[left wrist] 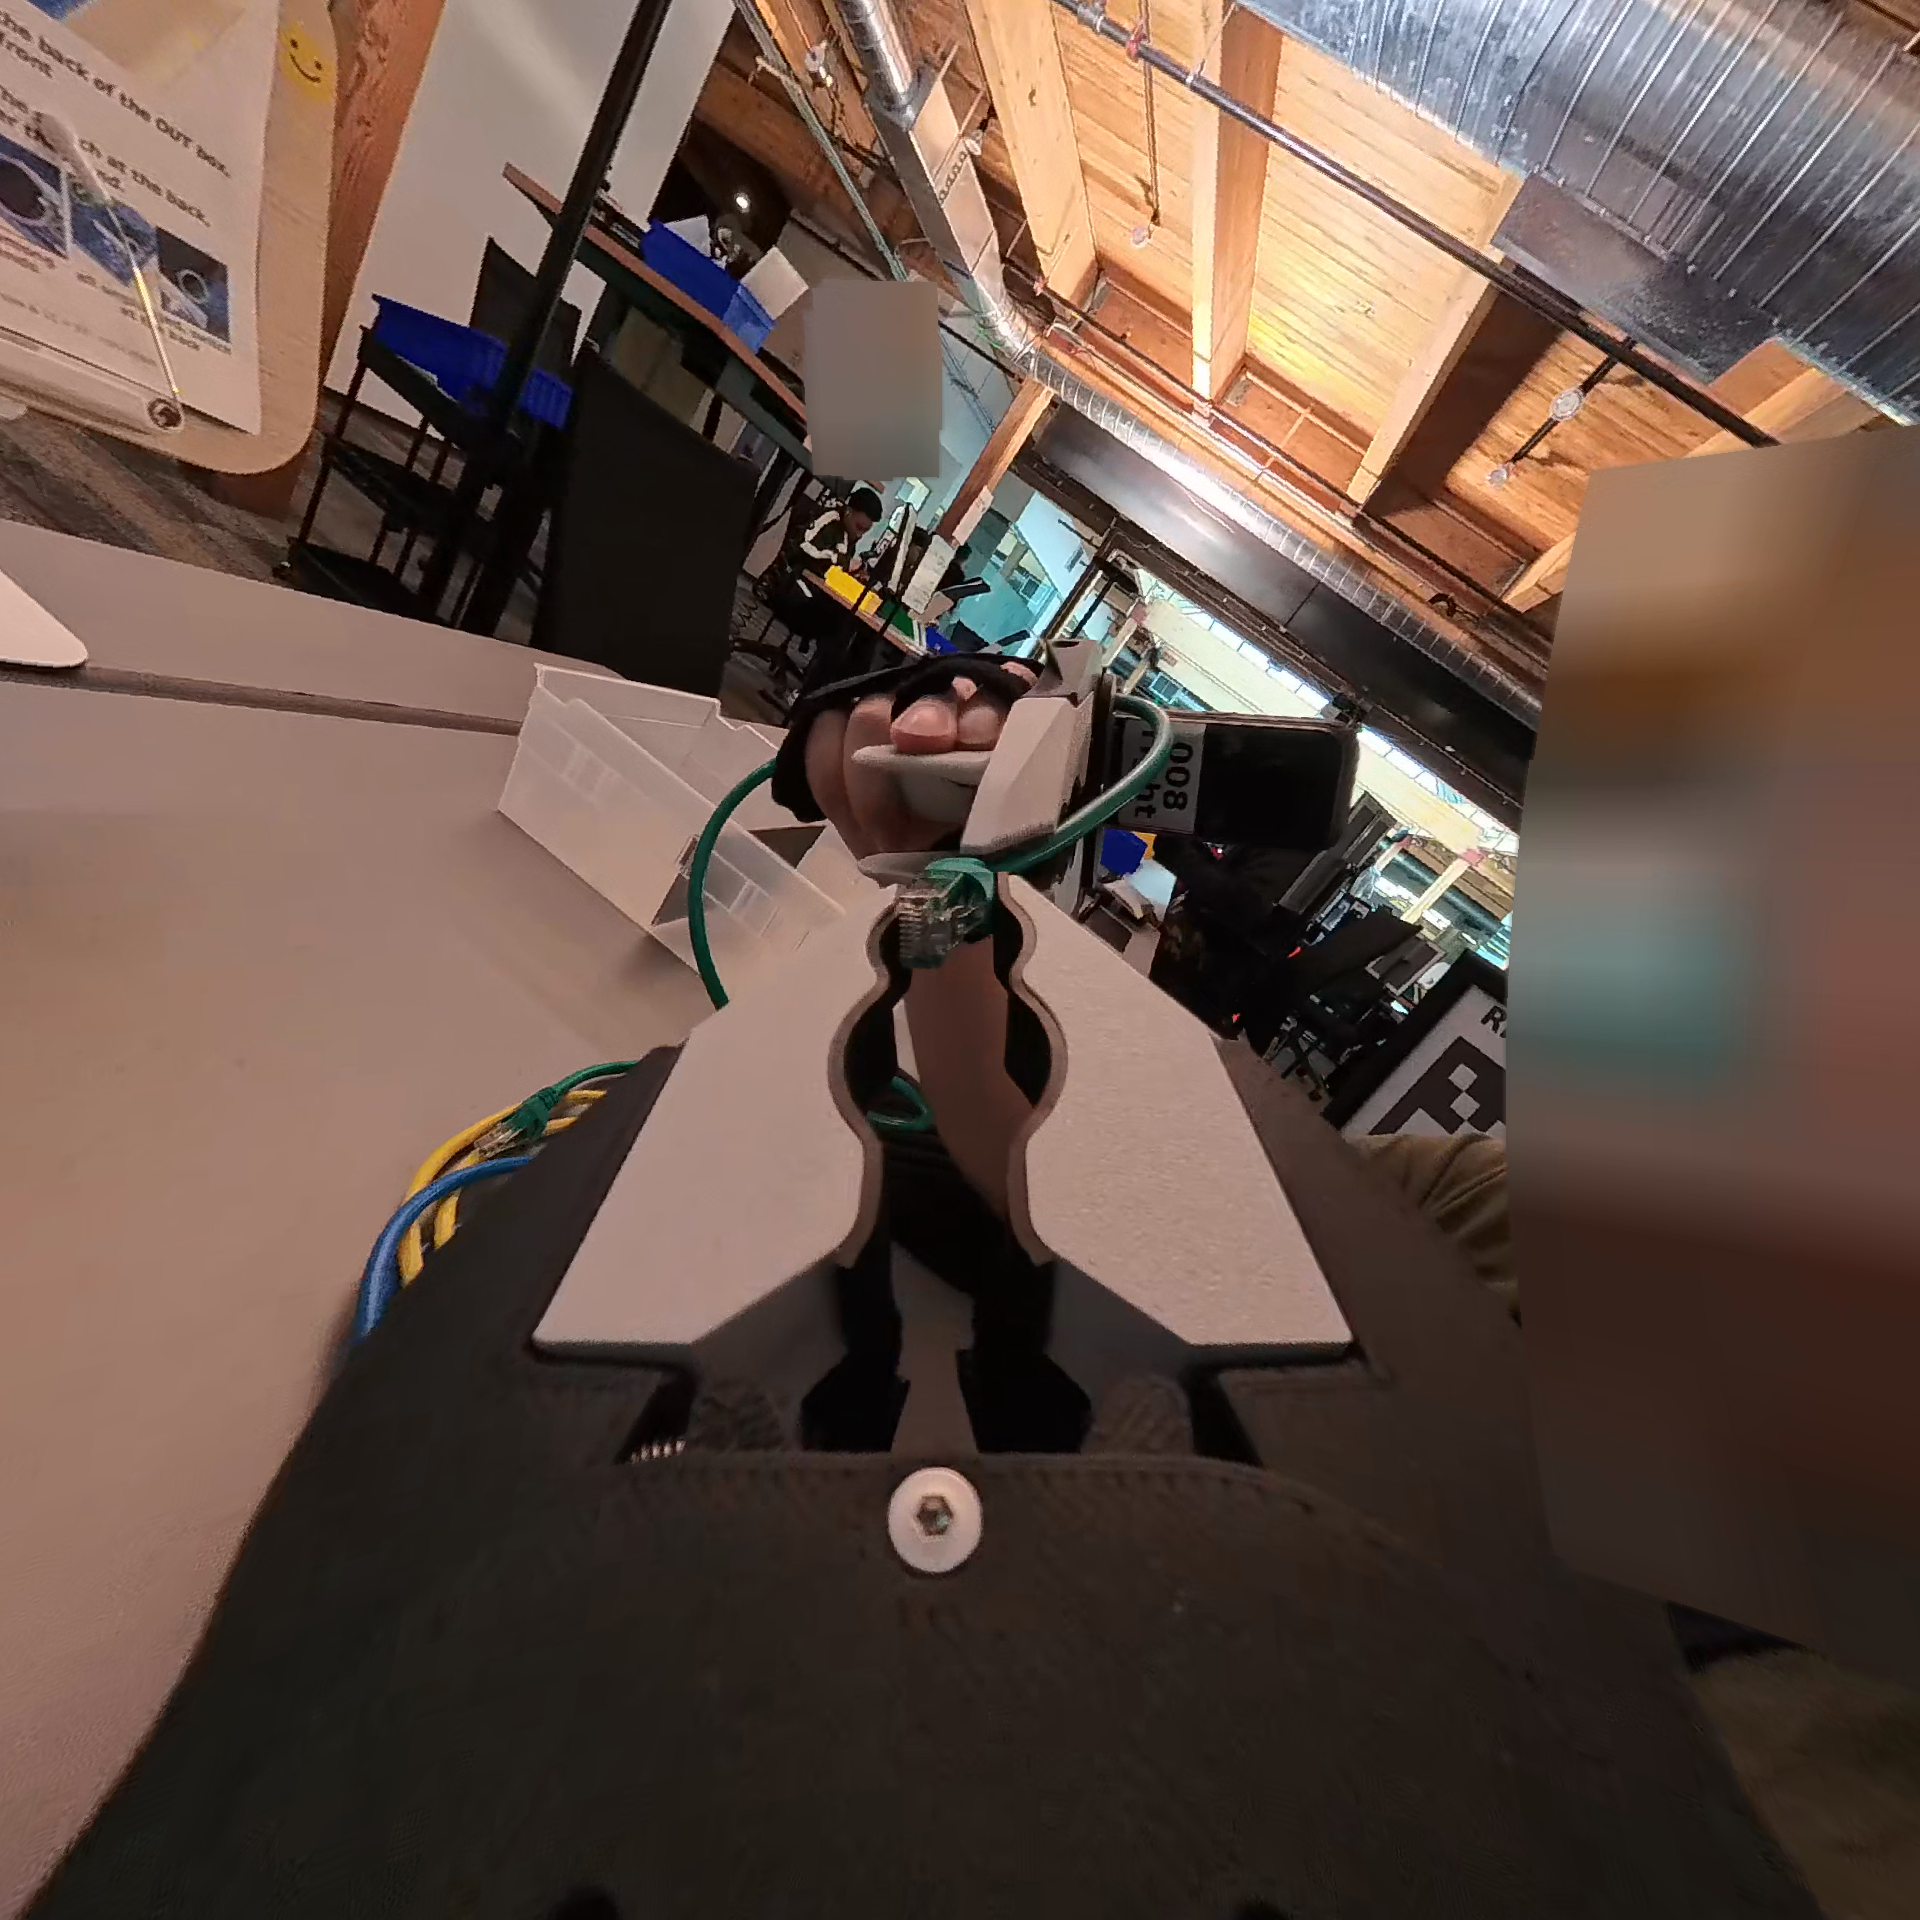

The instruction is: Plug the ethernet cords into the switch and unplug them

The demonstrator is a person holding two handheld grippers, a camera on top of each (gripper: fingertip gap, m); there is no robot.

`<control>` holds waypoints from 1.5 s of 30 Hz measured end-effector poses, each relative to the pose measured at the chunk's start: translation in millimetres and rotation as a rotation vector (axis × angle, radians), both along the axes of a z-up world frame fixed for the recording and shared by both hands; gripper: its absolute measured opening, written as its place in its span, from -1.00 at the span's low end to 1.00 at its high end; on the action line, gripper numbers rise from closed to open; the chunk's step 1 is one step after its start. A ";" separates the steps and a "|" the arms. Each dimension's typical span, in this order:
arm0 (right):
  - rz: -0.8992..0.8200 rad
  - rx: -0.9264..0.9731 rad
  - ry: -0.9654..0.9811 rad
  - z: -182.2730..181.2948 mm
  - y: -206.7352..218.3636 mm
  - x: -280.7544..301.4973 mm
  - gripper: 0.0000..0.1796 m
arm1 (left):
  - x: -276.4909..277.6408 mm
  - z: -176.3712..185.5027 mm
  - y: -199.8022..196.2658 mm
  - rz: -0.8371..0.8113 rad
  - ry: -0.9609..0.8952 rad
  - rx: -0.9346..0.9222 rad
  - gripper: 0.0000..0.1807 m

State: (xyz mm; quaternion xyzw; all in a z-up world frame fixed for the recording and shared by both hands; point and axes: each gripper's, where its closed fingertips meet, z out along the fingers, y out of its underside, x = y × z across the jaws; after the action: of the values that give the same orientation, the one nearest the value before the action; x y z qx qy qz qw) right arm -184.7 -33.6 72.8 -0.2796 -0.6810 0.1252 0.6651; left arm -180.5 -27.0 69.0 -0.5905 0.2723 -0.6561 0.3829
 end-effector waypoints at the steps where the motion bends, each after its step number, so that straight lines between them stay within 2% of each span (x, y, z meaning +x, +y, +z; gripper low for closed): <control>1: -0.002 -0.002 -0.006 -1.4 0.7 -0.3 -0.94 | -0.1 -1.2 0.6 0.005 0.008 -0.001 -0.86; 17: -0.021 -0.018 -0.013 -6.9 3.6 -7.1 -0.96 | -5.2 -8.4 4.9 0.032 0.036 -0.005 -0.85; 27: -0.061 0.010 0.010 0.1 8.6 -1.4 -0.95 | -27.1 -10.4 15.8 0.153 0.035 0.112 -0.60; 30: -0.085 0.017 0.019 4.3 12.6 4.9 -0.95 | -41.6 -32.8 20.4 0.247 0.156 0.192 -0.45; 35: -0.118 0.025 0.060 17.7 17.4 18.8 -0.96 | -51.1 -107.3 5.6 0.380 0.586 0.388 -0.17; 39: -0.137 0.023 0.073 21.9 21.9 26.1 -0.95 | -50.0 -163.4 -19.1 0.339 0.847 0.416 0.03; 42: -0.146 0.020 0.070 20.8 24.5 27.4 -0.95 | -43.7 -187.3 -31.9 0.269 0.889 0.359 0.11; 45: -0.158 0.027 0.057 18.7 25.8 27.2 -0.95 | -38.4 -197.6 -31.9 0.260 0.879 0.285 -0.01</control>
State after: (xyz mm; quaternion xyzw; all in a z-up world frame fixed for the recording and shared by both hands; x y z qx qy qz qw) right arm -157.5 -7.8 91.5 -0.3197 -0.6393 0.0712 0.6957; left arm -218.9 -58.9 -128.6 -0.7829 0.4193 -0.2470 0.3876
